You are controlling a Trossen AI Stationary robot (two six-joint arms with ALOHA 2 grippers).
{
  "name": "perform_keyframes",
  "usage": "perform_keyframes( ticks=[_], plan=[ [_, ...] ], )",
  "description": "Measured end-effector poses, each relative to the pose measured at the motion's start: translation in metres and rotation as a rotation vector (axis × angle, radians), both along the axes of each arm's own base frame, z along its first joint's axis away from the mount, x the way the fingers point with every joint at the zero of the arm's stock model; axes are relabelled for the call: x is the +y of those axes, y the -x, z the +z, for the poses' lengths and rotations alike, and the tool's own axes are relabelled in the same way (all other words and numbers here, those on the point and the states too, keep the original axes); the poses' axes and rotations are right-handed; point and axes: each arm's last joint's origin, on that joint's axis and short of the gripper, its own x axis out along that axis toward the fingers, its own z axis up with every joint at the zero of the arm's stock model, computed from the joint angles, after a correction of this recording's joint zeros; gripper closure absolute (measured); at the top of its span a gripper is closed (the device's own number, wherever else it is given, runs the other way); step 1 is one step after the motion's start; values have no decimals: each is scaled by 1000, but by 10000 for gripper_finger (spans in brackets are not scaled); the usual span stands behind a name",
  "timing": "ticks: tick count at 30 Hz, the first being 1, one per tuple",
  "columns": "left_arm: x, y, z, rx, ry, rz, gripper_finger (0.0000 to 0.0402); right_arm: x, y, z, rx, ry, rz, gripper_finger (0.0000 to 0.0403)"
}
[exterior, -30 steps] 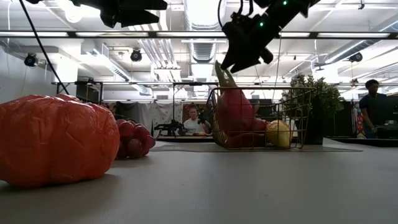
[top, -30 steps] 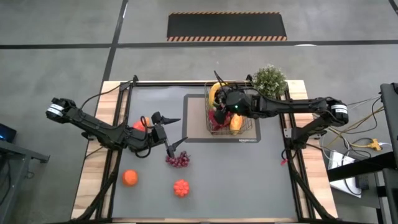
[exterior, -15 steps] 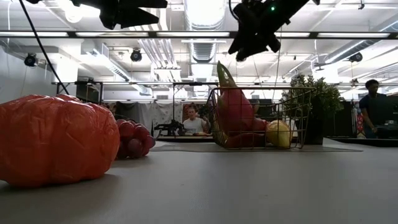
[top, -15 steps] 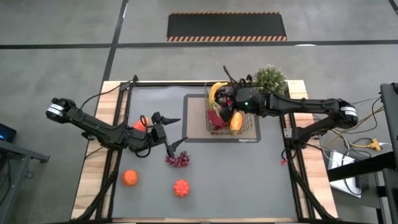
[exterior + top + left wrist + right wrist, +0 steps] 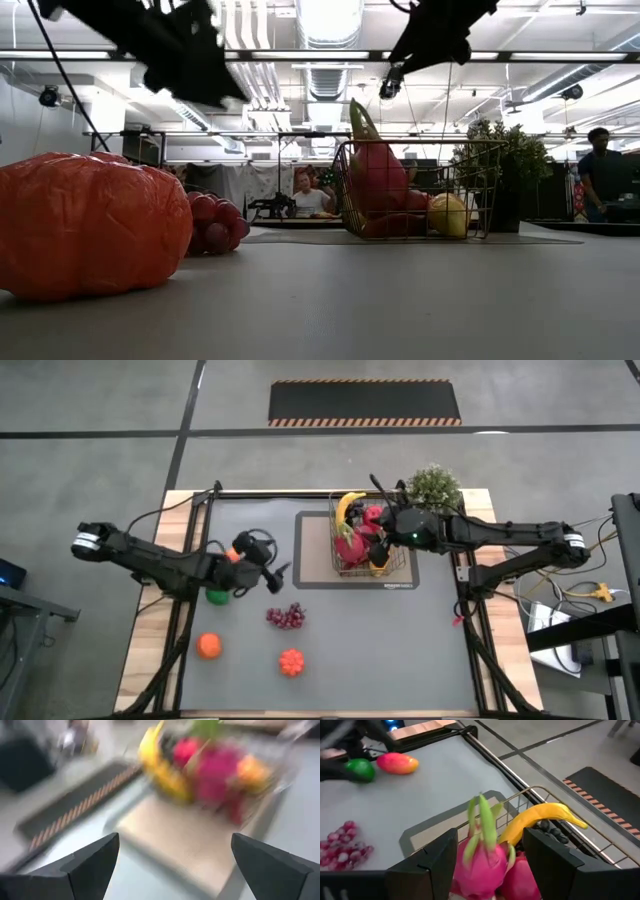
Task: Build produce basket
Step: Put the mango into the wire basket
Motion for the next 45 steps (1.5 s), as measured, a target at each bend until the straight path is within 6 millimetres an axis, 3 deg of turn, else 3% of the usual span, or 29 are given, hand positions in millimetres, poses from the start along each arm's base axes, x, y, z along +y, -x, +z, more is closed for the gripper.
perform_keyframes(
  ticks=[7,10,13,31,35,42,45],
  plan=[
    [50,33,-30,330,372,311,36,12,-5,-6,30,0,51,189],
    [66,49,-44,518,421,447,36,15,-10,-11,51,3,57,189],
    [74,51,-50,593,444,436,36,15,-13,-14,64,3,56,189],
    [73,63,-81,857,551,437,43,15,-14,-17,73,2,55,189],
    [74,61,-82,866,552,439,79,15,-14,-17,74,2,55,189],
    [75,58,-81,860,543,442,181,16,-14,-25,79,45,13,189],
    [76,55,-74,830,507,448,197,20,-13,-32,96,74,8,189]
  ],
)
